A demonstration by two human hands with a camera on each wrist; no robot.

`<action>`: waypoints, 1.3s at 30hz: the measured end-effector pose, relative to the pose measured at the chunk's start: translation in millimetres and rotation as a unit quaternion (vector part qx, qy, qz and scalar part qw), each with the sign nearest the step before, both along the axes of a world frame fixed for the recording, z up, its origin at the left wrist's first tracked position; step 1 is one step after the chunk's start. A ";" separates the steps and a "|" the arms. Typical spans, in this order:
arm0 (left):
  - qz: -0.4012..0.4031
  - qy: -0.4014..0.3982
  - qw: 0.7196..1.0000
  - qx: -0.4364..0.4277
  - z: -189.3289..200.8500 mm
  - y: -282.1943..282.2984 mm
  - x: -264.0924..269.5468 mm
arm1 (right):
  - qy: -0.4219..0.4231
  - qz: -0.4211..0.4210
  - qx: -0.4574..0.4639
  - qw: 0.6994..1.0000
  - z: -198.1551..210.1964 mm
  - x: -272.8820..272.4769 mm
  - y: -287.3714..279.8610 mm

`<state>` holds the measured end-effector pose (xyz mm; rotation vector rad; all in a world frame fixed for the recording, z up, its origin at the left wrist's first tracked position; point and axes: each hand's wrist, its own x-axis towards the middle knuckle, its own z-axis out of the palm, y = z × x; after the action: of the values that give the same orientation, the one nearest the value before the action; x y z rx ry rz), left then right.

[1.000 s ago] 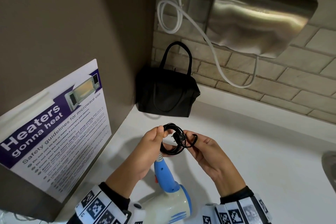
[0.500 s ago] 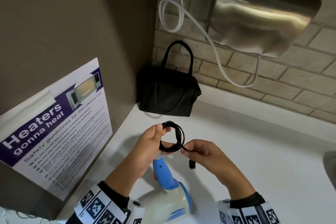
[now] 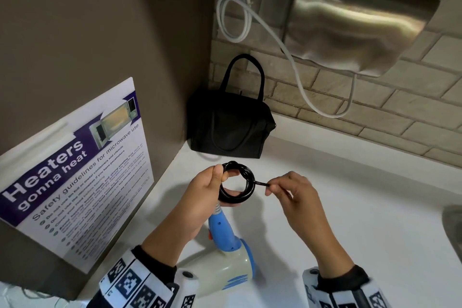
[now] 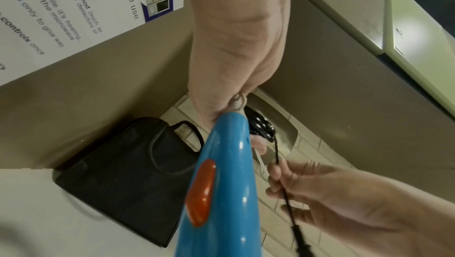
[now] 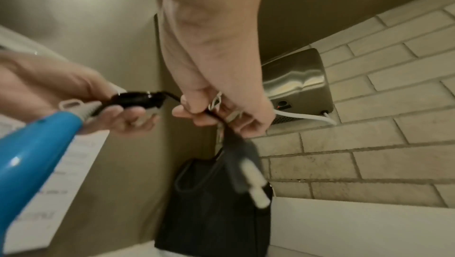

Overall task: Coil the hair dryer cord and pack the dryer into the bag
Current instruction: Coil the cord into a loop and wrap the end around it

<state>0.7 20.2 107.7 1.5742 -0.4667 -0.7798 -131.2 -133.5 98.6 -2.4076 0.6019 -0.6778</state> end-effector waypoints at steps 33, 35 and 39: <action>0.049 0.000 0.998 -0.024 1.9 -10.8 -18.4 | -0.039 0.059 0.702 0.709 8.8 21.7 39.7; 0.058 0.009 0.998 -0.034 -2.0 -10.3 -15.5 | -0.054 0.074 0.753 0.652 6.8 16.5 39.9; 0.076 -0.024 0.996 -0.041 -7.8 -10.6 -15.2 | -0.052 0.115 0.771 0.624 17.5 11.2 48.2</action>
<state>-14.4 9.6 99.9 1.5354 -0.4033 -0.5995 -119.9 -85.3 116.1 -0.7360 0.4475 0.0023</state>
